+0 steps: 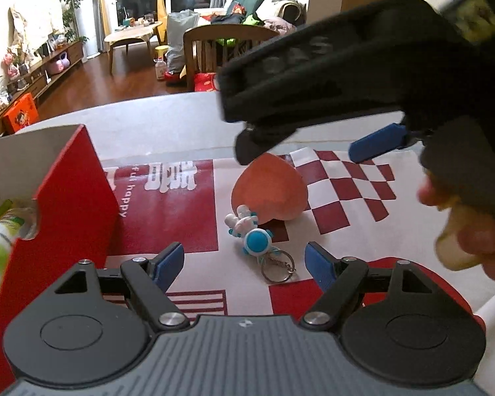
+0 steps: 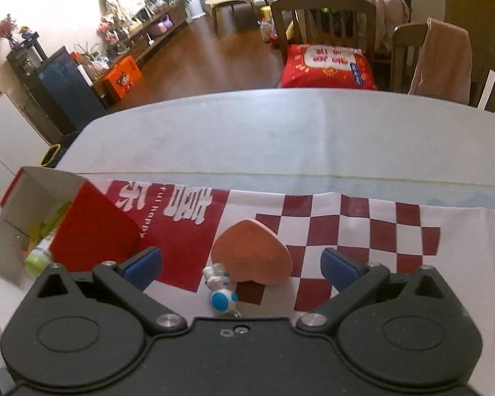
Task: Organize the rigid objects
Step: 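Grasp the pink heart-shaped sponge with the right gripper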
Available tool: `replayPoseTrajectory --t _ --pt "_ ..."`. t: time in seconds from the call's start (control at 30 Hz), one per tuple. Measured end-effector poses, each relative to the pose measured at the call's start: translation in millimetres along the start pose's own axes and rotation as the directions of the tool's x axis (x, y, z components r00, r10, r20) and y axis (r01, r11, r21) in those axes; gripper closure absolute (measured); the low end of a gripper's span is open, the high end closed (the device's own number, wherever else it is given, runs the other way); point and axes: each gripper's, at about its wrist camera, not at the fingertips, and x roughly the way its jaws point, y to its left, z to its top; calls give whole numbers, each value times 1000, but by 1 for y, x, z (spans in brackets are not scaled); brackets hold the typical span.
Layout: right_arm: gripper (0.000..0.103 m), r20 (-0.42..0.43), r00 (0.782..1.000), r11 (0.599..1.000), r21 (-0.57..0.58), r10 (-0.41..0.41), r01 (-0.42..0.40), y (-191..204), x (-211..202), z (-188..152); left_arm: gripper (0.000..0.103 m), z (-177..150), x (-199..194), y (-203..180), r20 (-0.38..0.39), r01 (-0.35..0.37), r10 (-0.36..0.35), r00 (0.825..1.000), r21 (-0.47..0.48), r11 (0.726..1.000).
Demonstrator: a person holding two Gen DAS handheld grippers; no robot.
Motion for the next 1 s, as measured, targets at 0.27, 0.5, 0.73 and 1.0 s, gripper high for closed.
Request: replayPoseTrajectory --t 0.27,0.5,0.73,1.0 --pt "1 -62 997 997 56 -42 46 -1 31 9 23 1 28 4 -28 -1 -1 1000 -41 999" --pt "5 -83 996 997 60 -39 44 2 40 12 24 2 45 10 -32 10 -11 999 -55 998" --pt "19 -115 993 997 65 -41 49 0 52 14 44 3 54 7 -25 34 -34 999 -20 999" --pt "30 -123 991 995 88 -42 53 -7 55 13 65 4 60 2 -23 59 -58 998 2 998"
